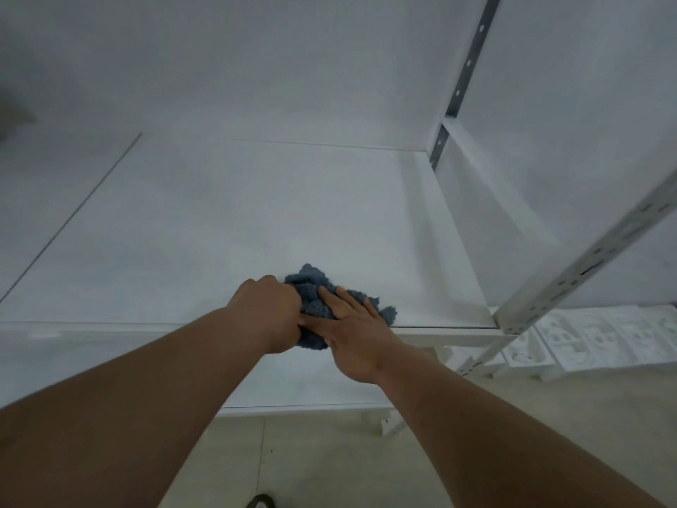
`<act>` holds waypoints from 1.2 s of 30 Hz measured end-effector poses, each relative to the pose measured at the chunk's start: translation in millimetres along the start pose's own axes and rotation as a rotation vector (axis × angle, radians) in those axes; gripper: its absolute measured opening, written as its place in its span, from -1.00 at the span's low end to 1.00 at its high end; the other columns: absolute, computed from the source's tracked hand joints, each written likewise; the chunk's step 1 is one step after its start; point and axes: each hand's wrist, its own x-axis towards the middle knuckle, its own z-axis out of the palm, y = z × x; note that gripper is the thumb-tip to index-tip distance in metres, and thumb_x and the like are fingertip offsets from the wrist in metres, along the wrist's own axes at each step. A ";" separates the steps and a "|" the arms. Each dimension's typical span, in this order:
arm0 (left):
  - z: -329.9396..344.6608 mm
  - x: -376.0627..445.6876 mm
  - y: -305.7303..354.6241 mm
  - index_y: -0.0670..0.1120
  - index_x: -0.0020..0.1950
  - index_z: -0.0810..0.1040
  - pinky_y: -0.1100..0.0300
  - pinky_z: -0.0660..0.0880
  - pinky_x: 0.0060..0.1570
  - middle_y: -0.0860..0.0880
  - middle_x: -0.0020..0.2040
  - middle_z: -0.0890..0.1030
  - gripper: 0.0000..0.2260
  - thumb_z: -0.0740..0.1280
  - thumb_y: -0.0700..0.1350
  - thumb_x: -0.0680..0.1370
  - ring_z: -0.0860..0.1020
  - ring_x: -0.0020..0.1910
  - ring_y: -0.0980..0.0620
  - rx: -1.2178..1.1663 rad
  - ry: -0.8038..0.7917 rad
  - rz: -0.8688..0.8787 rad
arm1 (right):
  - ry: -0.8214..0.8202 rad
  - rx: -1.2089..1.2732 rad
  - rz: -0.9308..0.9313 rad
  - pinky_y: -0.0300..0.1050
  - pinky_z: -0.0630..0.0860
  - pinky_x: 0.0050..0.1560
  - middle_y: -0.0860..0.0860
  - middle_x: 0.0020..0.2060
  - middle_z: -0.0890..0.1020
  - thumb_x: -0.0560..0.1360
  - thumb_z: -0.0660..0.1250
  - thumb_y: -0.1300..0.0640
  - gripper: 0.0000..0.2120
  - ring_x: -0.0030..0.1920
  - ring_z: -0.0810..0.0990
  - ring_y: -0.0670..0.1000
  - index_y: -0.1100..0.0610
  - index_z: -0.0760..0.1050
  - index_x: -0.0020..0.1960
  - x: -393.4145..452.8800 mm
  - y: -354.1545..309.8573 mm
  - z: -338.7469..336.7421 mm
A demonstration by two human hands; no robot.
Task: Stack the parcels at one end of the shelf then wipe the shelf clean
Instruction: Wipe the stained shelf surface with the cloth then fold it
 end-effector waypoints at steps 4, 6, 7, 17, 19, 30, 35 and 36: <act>2.5 -5.6 1.1 0.02 0.08 0.51 0.15 0.28 -0.08 0.04 0.02 0.54 -0.81 0.22 0.04 0.55 0.43 0.07 0.01 0.023 0.021 0.022 | -0.037 -0.028 0.028 0.09 -0.30 0.54 -0.15 0.56 -0.25 0.61 0.08 0.22 -0.29 0.55 -0.32 -0.04 -0.43 -0.10 0.48 -5.0 -4.9 0.3; 3.2 -5.5 -6.0 0.01 0.10 0.51 0.15 0.28 -0.09 0.04 0.01 0.55 -0.81 0.21 0.02 0.55 0.44 0.05 0.01 0.006 0.019 0.027 | -0.019 0.003 0.047 0.09 -0.28 0.54 -0.13 0.57 -0.22 0.59 0.12 0.19 -0.31 0.56 -0.29 -0.04 -0.36 -0.09 0.51 -3.7 -11.0 -1.1; 3.3 -5.4 -9.0 0.02 0.10 0.52 0.14 0.28 -0.10 0.04 0.00 0.55 -0.81 0.21 0.02 0.55 0.44 0.04 0.02 0.004 0.011 0.035 | -0.002 0.045 0.067 0.07 -0.27 0.54 -0.13 0.58 -0.18 0.59 0.14 0.15 -0.34 0.56 -0.27 -0.04 -0.26 -0.07 0.54 -3.9 -13.4 -2.1; -1.6 -20.4 -88.5 0.06 -0.12 0.45 0.13 0.24 -0.08 0.11 -0.21 0.45 -0.90 0.23 0.06 0.52 0.42 -0.11 0.06 0.077 -0.054 0.062 | 0.032 0.101 0.123 0.09 -0.26 0.55 -0.10 0.59 -0.11 0.65 0.06 -0.02 -0.57 0.57 -0.24 -0.03 -0.04 0.13 0.51 46.5 -80.9 4.5; 0.9 -25.5 -110.7 0.06 -0.10 0.49 0.13 0.25 -0.08 0.10 -0.17 0.50 -0.88 0.26 0.08 0.50 0.47 -0.10 0.06 0.075 -0.073 0.043 | 0.037 0.071 0.100 0.12 -0.26 0.54 -0.10 0.59 -0.14 0.66 0.06 0.02 -0.57 0.57 -0.26 -0.01 -0.08 0.11 0.52 59.4 -100.6 8.0; 11.5 -51.7 -205.0 0.07 0.01 0.53 0.11 0.29 -0.04 0.10 -0.14 0.49 -0.76 0.22 0.16 0.49 0.46 -0.05 0.05 0.081 -0.122 -0.016 | 0.078 0.002 0.036 0.12 -0.25 0.54 -0.11 0.58 -0.18 0.67 -0.03 -0.03 -0.52 0.57 -0.26 -0.01 -0.13 -0.02 0.57 114.5 -178.7 24.3; 5.9 -35.2 -196.8 0.05 0.14 0.50 0.09 0.29 0.09 0.05 0.04 0.51 -0.73 0.18 0.15 0.55 0.41 0.12 0.01 0.110 -0.170 0.048 | 0.125 -0.002 0.070 0.06 -0.20 0.56 -0.12 0.58 -0.15 0.67 -0.05 -0.04 -0.50 0.57 -0.22 -0.05 -0.12 -0.07 0.58 118.4 -171.2 25.4; 4.3 -30.2 -192.4 0.04 0.17 0.48 0.08 0.29 0.14 0.03 0.11 0.50 -0.72 0.19 0.13 0.56 0.39 0.17 -0.01 0.122 -0.186 0.058 | 0.137 0.006 0.083 0.06 -0.19 0.56 -0.12 0.58 -0.14 0.67 -0.05 -0.04 -0.50 0.57 -0.21 -0.05 -0.13 -0.07 0.58 118.9 -167.6 24.5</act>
